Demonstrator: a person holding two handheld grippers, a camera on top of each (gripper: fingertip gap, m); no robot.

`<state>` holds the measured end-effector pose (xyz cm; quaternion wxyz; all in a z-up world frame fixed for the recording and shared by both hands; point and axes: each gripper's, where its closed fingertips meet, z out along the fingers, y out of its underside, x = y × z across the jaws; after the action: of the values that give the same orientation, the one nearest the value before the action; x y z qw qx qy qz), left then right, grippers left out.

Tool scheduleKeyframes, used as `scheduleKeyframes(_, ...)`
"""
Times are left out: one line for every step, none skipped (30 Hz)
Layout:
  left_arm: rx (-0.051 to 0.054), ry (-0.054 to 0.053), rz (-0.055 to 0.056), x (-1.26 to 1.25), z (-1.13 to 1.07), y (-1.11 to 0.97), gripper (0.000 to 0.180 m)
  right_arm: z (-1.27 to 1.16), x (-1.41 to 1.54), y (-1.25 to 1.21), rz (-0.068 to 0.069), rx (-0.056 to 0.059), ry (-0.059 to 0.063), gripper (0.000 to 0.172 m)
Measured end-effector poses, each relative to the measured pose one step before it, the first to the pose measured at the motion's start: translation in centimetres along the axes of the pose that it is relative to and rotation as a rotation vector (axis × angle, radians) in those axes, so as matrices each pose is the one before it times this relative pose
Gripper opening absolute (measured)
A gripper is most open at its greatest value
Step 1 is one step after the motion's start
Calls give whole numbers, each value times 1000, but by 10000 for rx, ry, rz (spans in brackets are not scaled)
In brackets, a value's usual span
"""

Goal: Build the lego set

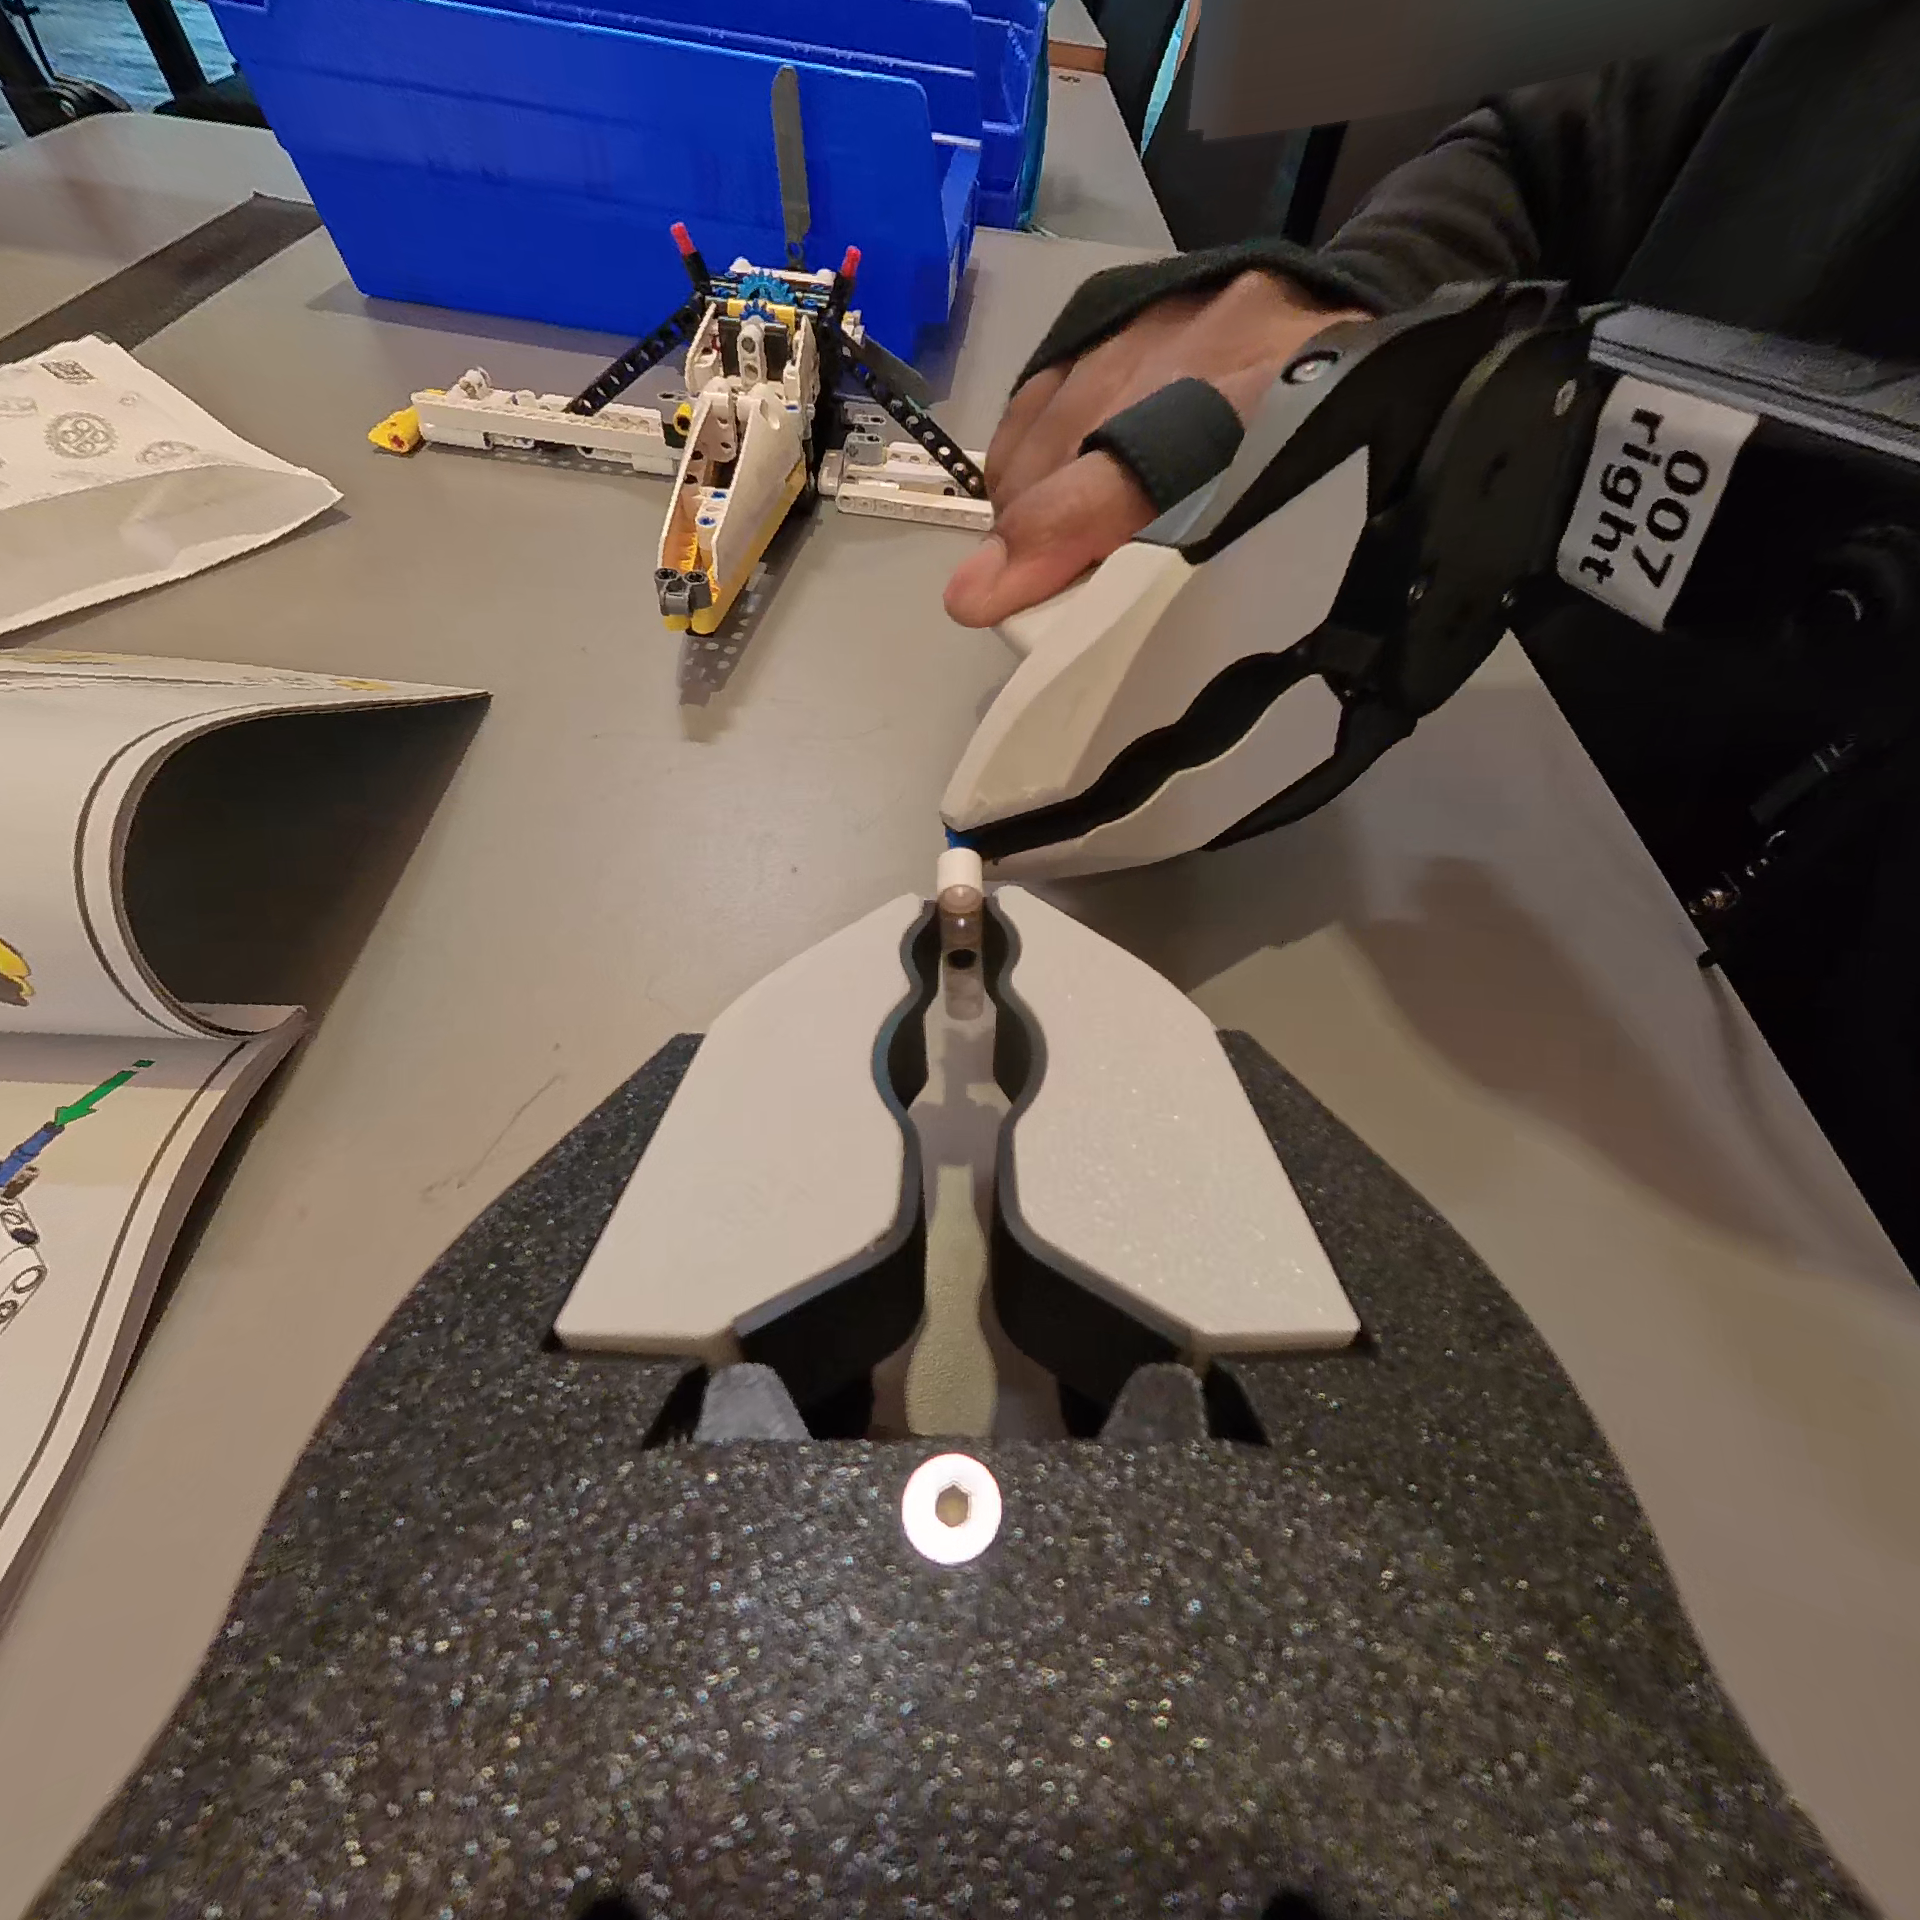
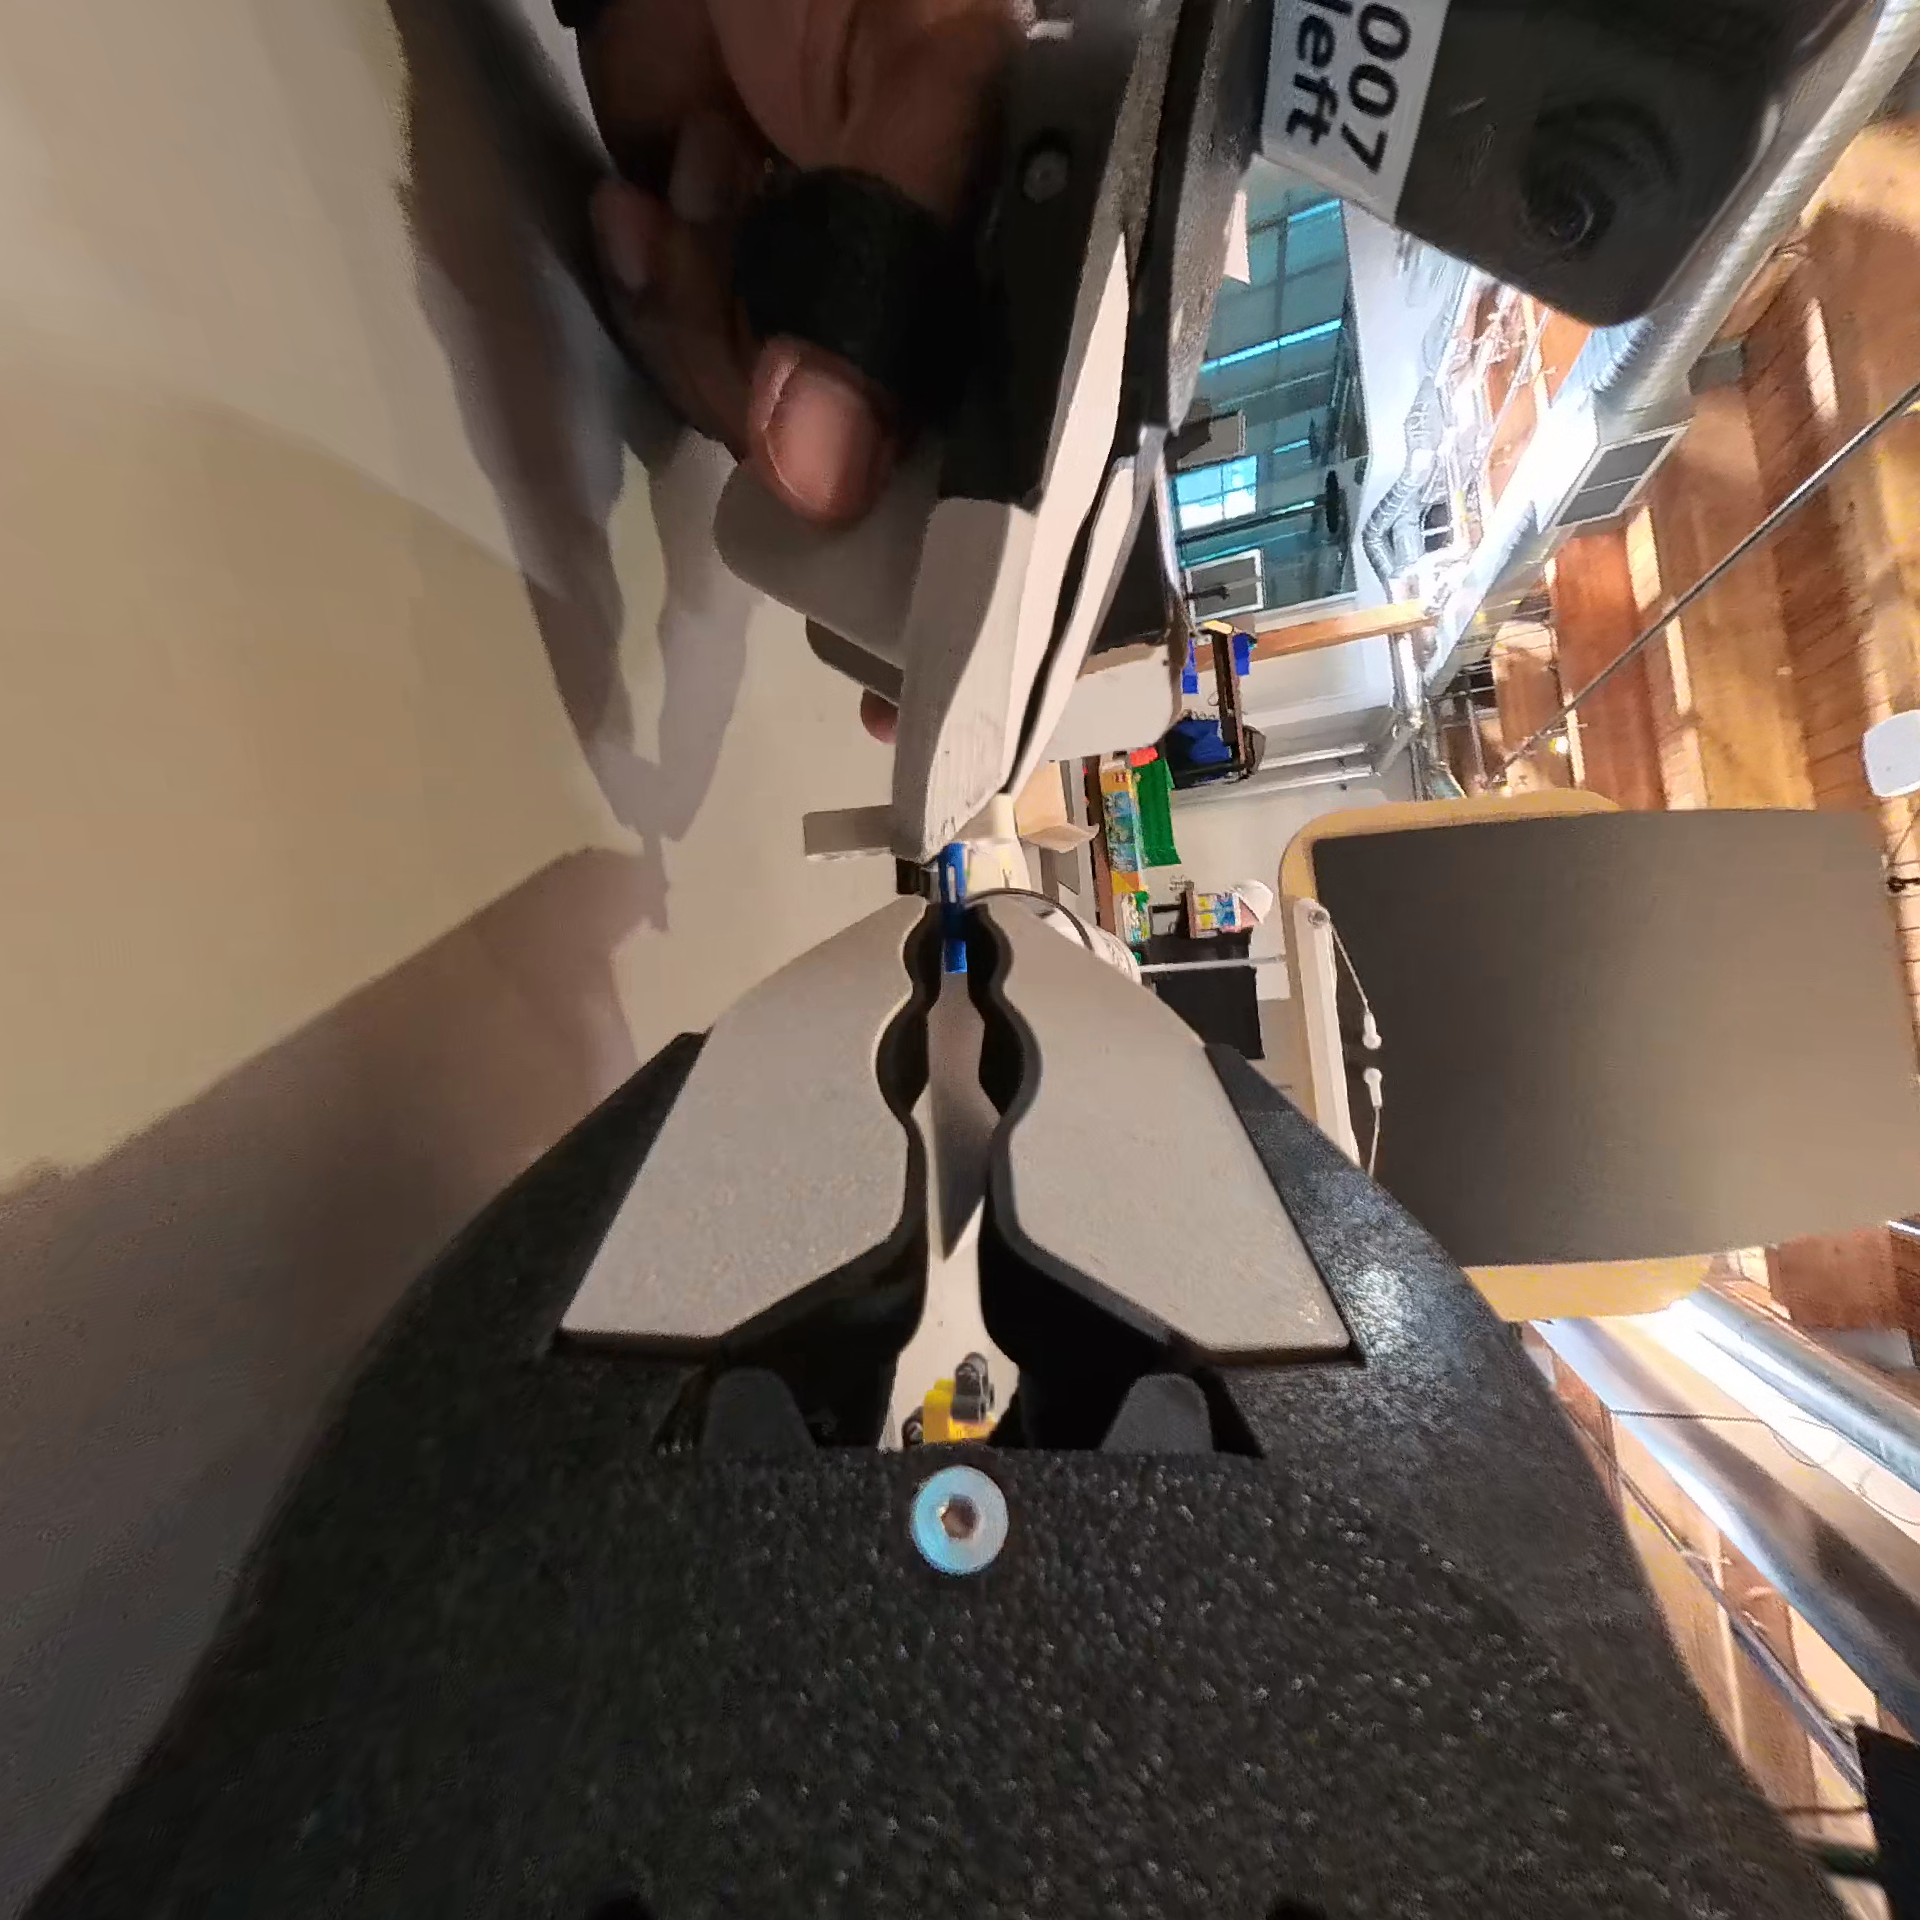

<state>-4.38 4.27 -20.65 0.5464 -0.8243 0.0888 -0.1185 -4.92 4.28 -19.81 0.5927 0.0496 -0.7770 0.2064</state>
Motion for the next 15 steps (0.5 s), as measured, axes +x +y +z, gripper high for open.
scheduleKeyframes(-30, -44, 29, -17, 16, 30, 7, 0, -46, 5, 64, -108, -9, 4)
scheduleKeyframes(-53, -105, 60, -82, 52, 52, 7, -23, -56, 8, 179, -73, -70, 4)
scheduleKeyframes(-112, -154, 125, -135, 99, 114, 7, -46, -52, -65, 219, -30, -98, 4)
scheduleKeyframes(-96, -97, 148, -41, 66, 99, 7, -36, -80, -45, 206, -54, -112, 4)
scheduleKeyframes(-77, -41, 121, 20, 46, 96, 7, -27, -109, -24, 134, -50, -90, 4)
scheduleKeyframes(-64, -16, 111, 39, 17, 82, 7, -21, -110, -27, 79, -8, -70, 4)
scheduleKeyframes(-4, 17, 40, 49, -17, 13, 7, -14, -65, -18, 54, 29, -52, 4)
scheduleKeyframes(25, 36, 0, 36, -18, -27, 7, -6, -9, -4, 73, 52, -53, 4)
scheduleKeyframes(27, 42, 19, 64, -26, -24, 7, -5, 6, 11, 119, 78, -80, 4)
scheduleKeyframes(31, 58, 28, 92, -34, -36, 7, -27, -16, -14, 108, 123, -94, 4)
scheduleKeyframes(41, 72, 25, 105, -38, -45, 7, -26, -10, -23, 89, 146, -88, 4)
scheduleKeyframes(29, 64, 32, 94, -22, -29, 7, -39, -8, -44, 102, 171, -96, 4)
scheduleKeyframes(42, 66, 22, 101, -37, -46, 7, -55, -14, -85, 92, 192, -97, 4)
scheduleKeyframes(35, 27, 6, 34, -17, -38, 7, -54, 14, -61, 76, 159, -67, 4)
scheduleKeyframes(7, -6, 0, -5, -7, -15, 7, -18, 15, -35, 95, 99, -49, 4)
